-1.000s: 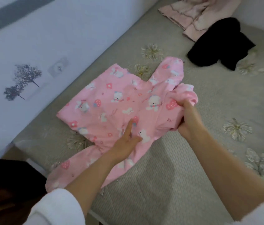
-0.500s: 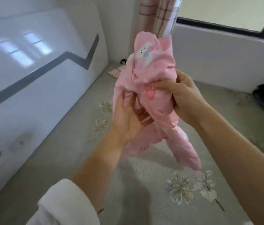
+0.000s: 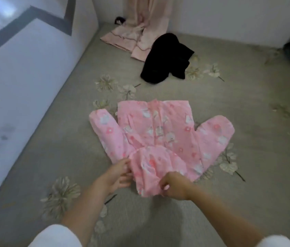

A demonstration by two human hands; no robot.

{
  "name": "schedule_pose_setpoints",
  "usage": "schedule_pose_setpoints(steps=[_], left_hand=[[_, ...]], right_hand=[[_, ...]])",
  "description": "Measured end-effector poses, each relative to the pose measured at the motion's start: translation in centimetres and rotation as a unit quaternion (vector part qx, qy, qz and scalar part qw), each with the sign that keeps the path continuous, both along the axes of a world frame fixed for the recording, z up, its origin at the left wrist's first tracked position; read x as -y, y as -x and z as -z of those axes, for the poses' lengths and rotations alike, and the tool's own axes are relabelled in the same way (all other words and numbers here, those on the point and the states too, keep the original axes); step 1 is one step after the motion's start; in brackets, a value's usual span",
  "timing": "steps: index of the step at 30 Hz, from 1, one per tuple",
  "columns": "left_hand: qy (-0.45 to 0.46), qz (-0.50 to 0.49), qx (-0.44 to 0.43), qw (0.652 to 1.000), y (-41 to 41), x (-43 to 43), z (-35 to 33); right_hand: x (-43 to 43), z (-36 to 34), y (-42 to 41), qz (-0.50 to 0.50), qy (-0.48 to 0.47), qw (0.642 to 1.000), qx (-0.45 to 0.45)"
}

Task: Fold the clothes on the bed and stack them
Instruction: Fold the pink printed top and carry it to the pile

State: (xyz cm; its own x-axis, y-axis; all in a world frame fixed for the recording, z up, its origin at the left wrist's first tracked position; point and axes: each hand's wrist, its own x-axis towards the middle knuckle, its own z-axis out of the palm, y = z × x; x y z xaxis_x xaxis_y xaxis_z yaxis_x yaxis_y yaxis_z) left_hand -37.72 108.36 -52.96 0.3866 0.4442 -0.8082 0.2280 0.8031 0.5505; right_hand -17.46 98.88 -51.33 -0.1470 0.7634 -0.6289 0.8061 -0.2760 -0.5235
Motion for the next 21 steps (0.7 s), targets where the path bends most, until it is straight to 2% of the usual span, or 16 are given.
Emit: schedule_pose_setpoints(steps=[2,3,5,6,9,13,15,17,19,21], left_hand=[[-0.052,0.044,-0.077,0.995,-0.7,1.3,2.6],[-0.108,0.062,-0.131,0.984,-0.9,1.5,3.6],[-0.239,0.154,-0.232,0.93,-1.3,1.6,4.5],[-0.278,0.204,-0.249,0.905,-1.4,1.6,4.8],[-0.281,0.277,-0.222,0.892,-2.0,1.8,5.1],[-0.249,0.284,-0.166,0.911,-1.7,2.0,5.7],[-0.2,0.377,-0.123,0.896,-0.9,2.1,6.0],[-0.144,0.521,-0.114,0.834,0.2,2.5,6.3],[-0.103,0.631,-0.115,0.76,1.0,2.9,6.7],[-0.088,0.679,-0.098,0.723,1.3,2.9,6.4]], right_hand=[[1.4,1.8,-0.1,0.003,0.059,0.998,-0.02],[1.7,2.4,-0.3,0.037,0.059,0.997,-0.03],[1.7,3.2,-1.3,0.147,0.014,0.989,-0.023],[1.5,3.7,-1.9,0.204,-0.021,0.979,0.005],[1.3,5.4,-3.6,0.334,-0.058,0.939,0.066],[2.6,7.6,-3.4,0.43,0.02,0.902,-0.027],[4.0,8.7,-3.3,0.393,0.016,0.919,-0.037],[5.0,8.9,-3.8,0.303,0.031,0.952,-0.02],[5.6,8.8,-4.3,0.234,0.085,0.968,-0.043],[5.7,8.6,-4.5,0.172,0.116,0.977,-0.05]])
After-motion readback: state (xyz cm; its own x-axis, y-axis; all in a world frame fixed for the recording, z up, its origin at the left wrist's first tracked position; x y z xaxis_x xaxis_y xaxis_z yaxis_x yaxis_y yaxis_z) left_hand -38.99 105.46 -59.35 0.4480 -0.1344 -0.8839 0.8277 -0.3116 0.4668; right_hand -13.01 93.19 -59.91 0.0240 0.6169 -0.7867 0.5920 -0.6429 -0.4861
